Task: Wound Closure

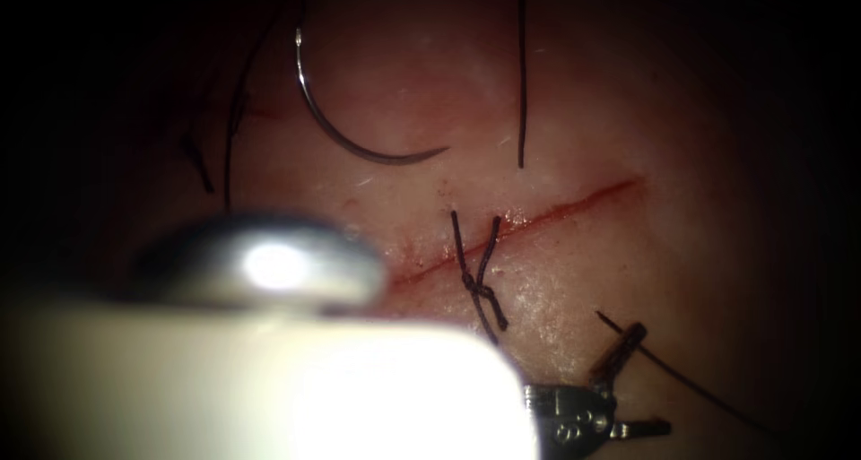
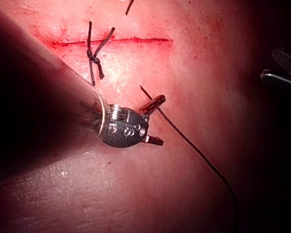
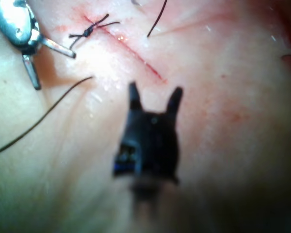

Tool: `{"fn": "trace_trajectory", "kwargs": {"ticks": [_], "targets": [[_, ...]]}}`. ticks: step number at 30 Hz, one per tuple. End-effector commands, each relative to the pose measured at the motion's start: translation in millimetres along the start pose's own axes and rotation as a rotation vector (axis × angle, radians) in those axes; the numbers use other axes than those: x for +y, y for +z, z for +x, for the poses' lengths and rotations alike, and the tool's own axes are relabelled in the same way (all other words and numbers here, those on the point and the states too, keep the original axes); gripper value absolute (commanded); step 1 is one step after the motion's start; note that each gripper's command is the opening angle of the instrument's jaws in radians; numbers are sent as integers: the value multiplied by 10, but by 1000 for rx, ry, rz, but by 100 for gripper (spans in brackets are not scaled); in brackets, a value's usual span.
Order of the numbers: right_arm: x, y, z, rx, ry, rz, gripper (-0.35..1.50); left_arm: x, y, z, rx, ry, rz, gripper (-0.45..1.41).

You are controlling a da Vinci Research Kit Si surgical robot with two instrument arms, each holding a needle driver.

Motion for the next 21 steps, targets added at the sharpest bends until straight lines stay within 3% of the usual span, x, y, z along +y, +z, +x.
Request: {"fn": "trace_trajectory", "kwargs": {"ticks": [1, 21], "targets": [[-9, 10, -6, 1, 3, 7, 120, 16, 10, -2, 3, 1, -9, 86], [-27, 33, -10, 6, -3, 41, 120, 22, 64, 22, -6, 49, 84, 81]]}}
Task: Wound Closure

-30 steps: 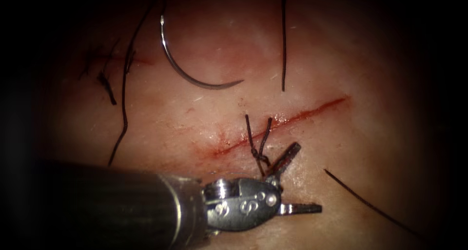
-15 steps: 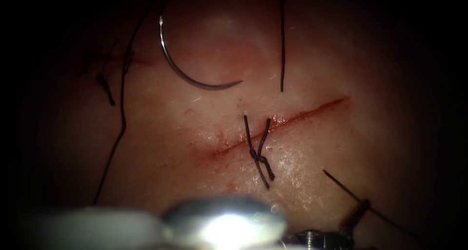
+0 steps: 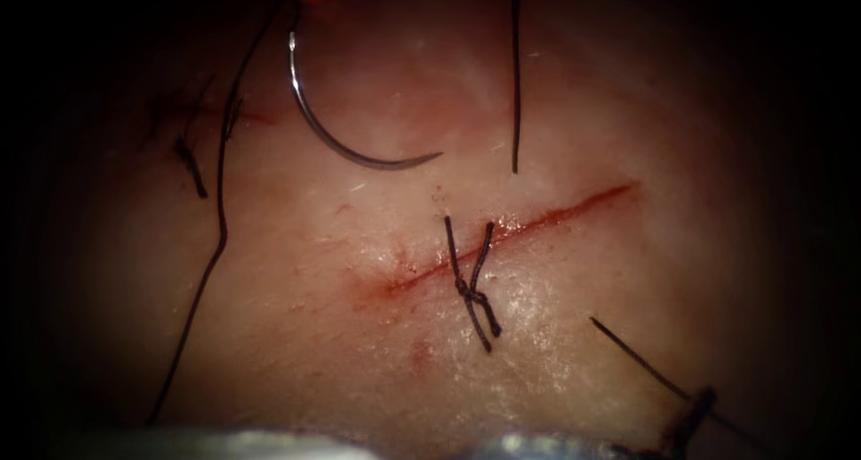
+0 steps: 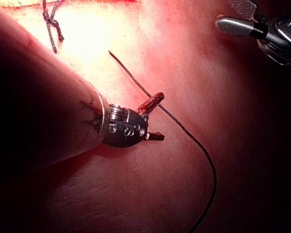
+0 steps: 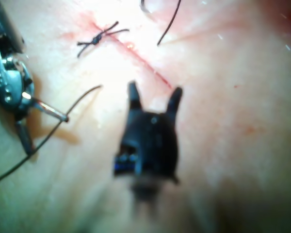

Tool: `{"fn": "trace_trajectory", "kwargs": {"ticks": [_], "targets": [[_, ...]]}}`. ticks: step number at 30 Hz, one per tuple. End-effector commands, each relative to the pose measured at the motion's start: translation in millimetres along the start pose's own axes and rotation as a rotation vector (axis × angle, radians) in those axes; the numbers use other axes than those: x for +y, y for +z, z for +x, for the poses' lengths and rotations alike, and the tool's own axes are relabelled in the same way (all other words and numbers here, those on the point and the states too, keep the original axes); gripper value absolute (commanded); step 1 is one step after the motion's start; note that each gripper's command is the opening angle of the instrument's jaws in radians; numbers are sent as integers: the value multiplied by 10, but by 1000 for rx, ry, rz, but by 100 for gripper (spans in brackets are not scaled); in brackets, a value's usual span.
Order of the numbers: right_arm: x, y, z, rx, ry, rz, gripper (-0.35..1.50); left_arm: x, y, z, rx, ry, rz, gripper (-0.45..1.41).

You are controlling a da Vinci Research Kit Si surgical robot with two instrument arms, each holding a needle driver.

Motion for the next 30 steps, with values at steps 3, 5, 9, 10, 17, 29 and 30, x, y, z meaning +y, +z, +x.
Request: {"fn": "trace_trajectory", "kwargs": {"ticks": [3, 5, 9, 10, 17, 29, 30], "targets": [[-7, 7, -6, 0, 2, 5, 120, 12, 12, -2, -5, -6, 5, 81], [-7, 8, -6, 0, 2, 7, 120, 11, 20, -2, -6, -6, 7, 79], [-9, 10, -6, 1, 1, 11, 120, 5, 35, -2, -6, -8, 9, 77], [-9, 11, -7, 1, 1, 11, 120, 5, 37, -2, -5, -8, 8, 77], [-10, 11, -7, 1, 0, 12, 120, 3, 31, -5, 8, 30, -12, -45], [-18, 27, -9, 5, -4, 59, 118, -38, -71, 0, 98, 8, -7, -45], [-20, 30, -9, 5, -4, 63, 118, -39, -75, -1, 102, 8, -8, -45]]}}
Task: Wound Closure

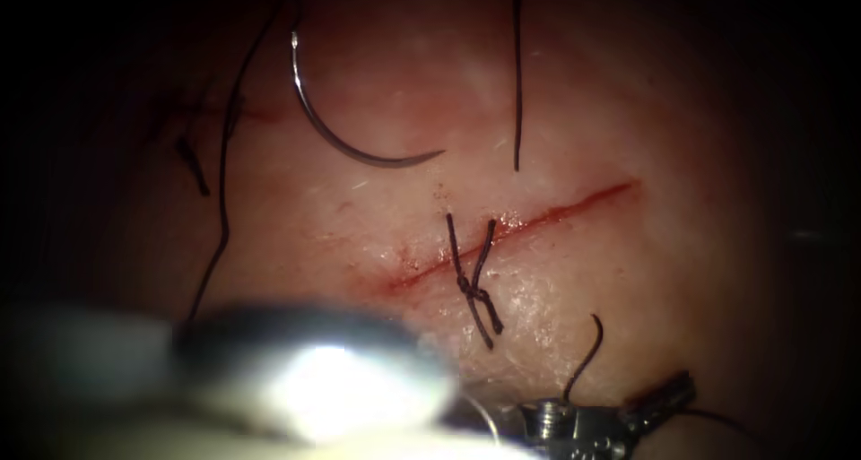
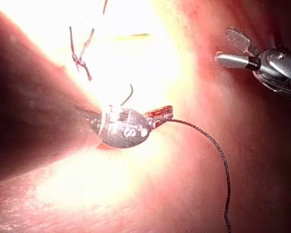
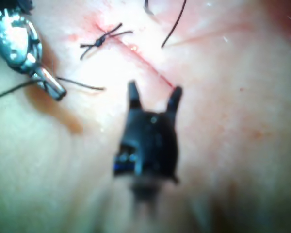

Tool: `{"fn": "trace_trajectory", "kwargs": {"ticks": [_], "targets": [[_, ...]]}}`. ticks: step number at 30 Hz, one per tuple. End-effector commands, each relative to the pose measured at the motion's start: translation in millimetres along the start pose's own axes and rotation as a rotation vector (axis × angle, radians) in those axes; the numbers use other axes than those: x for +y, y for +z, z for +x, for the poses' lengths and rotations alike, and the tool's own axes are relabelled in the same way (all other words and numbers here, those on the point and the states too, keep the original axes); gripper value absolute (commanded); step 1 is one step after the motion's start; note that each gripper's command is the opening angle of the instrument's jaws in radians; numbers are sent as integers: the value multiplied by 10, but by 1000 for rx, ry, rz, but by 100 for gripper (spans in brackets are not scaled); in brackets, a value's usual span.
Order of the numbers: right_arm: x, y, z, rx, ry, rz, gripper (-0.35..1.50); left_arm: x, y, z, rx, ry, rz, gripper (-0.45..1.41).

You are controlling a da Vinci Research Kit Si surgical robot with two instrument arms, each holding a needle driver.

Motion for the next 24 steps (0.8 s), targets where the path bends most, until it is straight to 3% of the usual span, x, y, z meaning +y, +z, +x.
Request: {"fn": "trace_trajectory", "kwargs": {"ticks": [1, 11, 17, 24], "targets": [[-11, 17, -3, 2, 3, 15, 118, 11, 0, -4, 10, -1, -9, -45], [-46, 69, 7, 16, -15, 96, 115, -3, -17, -20, 174, -92, -32, -45], [-66, 105, -18, 20, -36, 172, 110, -32, -55, -16, 331, -187, -35, -45], [-85, 148, -43, 26, -38, 163, 98, -39, -50, -10, 435, -252, -77, -45]]}}
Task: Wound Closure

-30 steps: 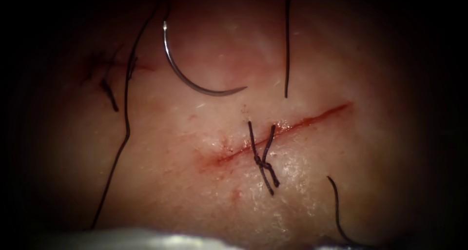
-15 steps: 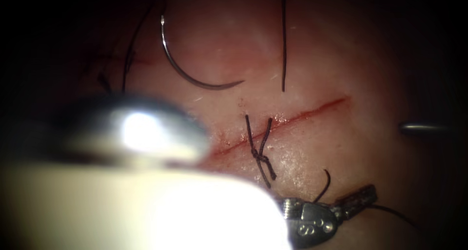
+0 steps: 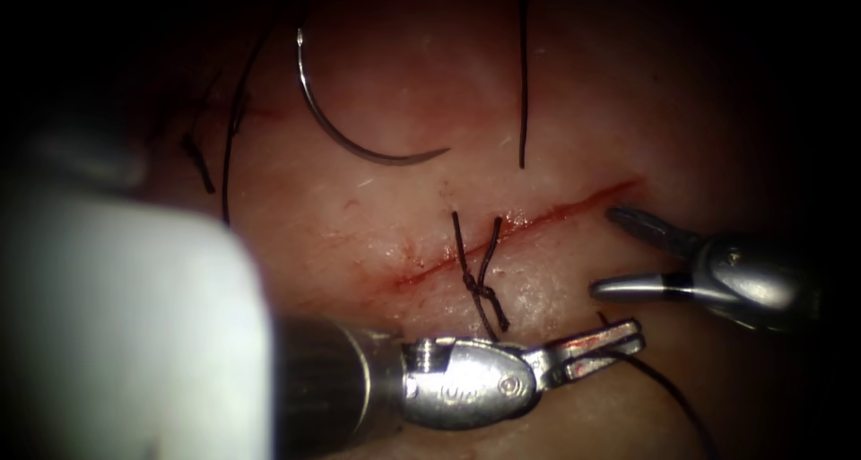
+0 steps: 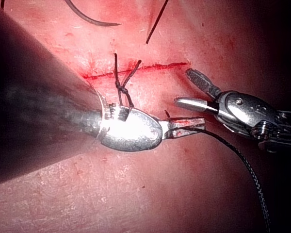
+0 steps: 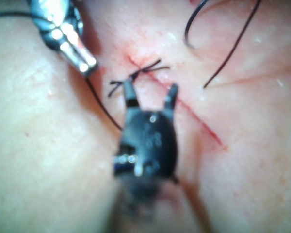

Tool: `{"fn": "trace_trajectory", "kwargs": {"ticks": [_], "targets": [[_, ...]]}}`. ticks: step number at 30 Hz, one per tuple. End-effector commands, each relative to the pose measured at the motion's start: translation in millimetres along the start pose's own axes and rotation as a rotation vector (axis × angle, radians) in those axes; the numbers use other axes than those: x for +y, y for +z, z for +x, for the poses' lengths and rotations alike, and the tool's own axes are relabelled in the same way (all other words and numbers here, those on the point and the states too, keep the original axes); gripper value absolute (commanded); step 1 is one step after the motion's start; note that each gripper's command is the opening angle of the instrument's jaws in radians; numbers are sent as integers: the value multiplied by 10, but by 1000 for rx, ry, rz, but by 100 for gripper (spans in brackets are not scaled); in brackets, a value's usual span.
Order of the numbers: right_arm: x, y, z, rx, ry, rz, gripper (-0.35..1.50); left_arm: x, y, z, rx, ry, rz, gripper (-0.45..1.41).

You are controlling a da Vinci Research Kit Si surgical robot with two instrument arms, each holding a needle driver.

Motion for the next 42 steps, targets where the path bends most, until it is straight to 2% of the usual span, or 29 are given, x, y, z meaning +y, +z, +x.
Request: {"fn": "trace_trajectory", "kwargs": {"ticks": [1, 3, 6, 7, 10, 11, 15, 21, 24, 25, 26, 28, 36, 37, 38, 39, 42], "targets": [[-9, 17, -11, 3, -6, 8, 94, 8, 4, -5, 11, -7, -8, -45], [-10, 25, -18, -1, -11, 18, 89, 5, 5, 0, 25, -18, -14, -45], [-14, 35, -24, -7, -13, 51, 73, -1, 7, 4, 40, -25, -21, -45], [-17, 37, -24, -9, -12, 74, 64, -5, 8, 4, 41, -27, -24, -45], [-27, 40, -23, -15, -22, 130, 19, -12, 11, 0, 44, -40, -28, -45], [-32, 41, -23, -17, -26, 147, 14, -16, 12, -2, 46, -46, -31, -45], [-45, 49, -22, -24, -40, 205, 12, -29, 17, -10, 64, -87, -51, -45], [-48, 51, -29, -35, -73, 287, 7, -51, 15, -23, 118, -188, -143, -45], [-49, 51, -33, -47, -97, 360, -3, -72, 9, -32, 133, -242, -199, -45], [-46, 52, -35, -38, -111, 429, -15, -83, 7, -37, 138, -263, -220, -45], [-43, 53, -38, -18, -114, 485, -23, -92, 5, -41, 145, -282, -249, -45], [-40, 53, -40, 3, -102, 531, -35, -98, 3, -44, 149, -290, -265, -45], [-46, 50, -42, 132, -31, 660, -35, -105, -9, -62, 97, -285, -351, -45], [-51, 51, -44, 175, -5, 695, -35, -105, -12, -68, 99, -282, -367, -45], [-51, 51, -44, 175, -5, 695, -35, -105, -12, -68, 99, -282, -367, -45], [-56, 54, -49, 218, 38, 739, -35, -105, -14, -76, 102, -278, -396, -45], [-60, 60, -54, 262, 90, 774, -35, -105, -19, -85, 107, -272, -438, -45]]}}
